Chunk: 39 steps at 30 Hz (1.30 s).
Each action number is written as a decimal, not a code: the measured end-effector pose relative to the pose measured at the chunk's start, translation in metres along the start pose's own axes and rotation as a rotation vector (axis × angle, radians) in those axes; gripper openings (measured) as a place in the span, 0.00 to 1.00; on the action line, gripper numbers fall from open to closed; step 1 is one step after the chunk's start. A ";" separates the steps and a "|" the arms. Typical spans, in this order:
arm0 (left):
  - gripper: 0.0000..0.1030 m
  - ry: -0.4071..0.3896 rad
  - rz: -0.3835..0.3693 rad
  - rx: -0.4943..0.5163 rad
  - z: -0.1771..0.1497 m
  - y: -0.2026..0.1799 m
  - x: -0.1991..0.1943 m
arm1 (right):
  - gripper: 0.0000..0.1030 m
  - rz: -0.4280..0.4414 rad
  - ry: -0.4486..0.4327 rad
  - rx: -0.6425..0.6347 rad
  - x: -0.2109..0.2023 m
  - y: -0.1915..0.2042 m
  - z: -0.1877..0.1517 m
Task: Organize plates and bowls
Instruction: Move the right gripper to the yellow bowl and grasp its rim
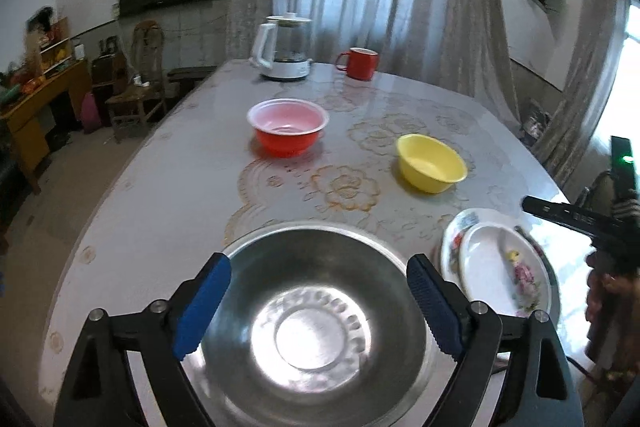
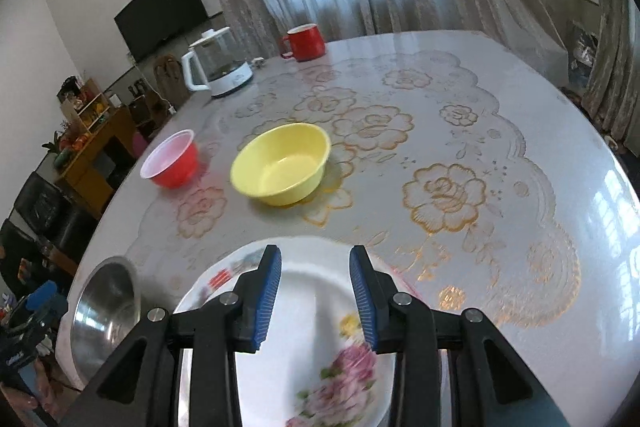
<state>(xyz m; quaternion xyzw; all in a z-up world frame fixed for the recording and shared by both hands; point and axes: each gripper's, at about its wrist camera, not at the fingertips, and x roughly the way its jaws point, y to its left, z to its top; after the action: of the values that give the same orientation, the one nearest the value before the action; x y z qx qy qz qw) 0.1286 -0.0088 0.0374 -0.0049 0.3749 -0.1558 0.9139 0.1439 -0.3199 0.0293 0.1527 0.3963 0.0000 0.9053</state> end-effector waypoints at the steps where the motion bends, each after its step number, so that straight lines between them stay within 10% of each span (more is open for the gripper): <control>1: 0.88 0.001 -0.006 0.004 0.002 -0.003 0.001 | 0.34 -0.011 0.005 -0.010 0.004 -0.003 0.006; 27: 0.88 0.090 -0.092 -0.018 0.062 -0.054 0.067 | 0.34 0.056 0.246 0.116 0.149 -0.027 0.087; 39: 0.88 0.081 -0.043 -0.030 0.091 -0.069 0.104 | 0.16 0.093 0.243 0.072 0.157 -0.021 0.086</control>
<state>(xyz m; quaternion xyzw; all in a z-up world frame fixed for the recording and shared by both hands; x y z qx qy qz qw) 0.2415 -0.1141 0.0397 -0.0203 0.4138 -0.1698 0.8942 0.3113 -0.3448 -0.0342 0.2021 0.4955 0.0466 0.8435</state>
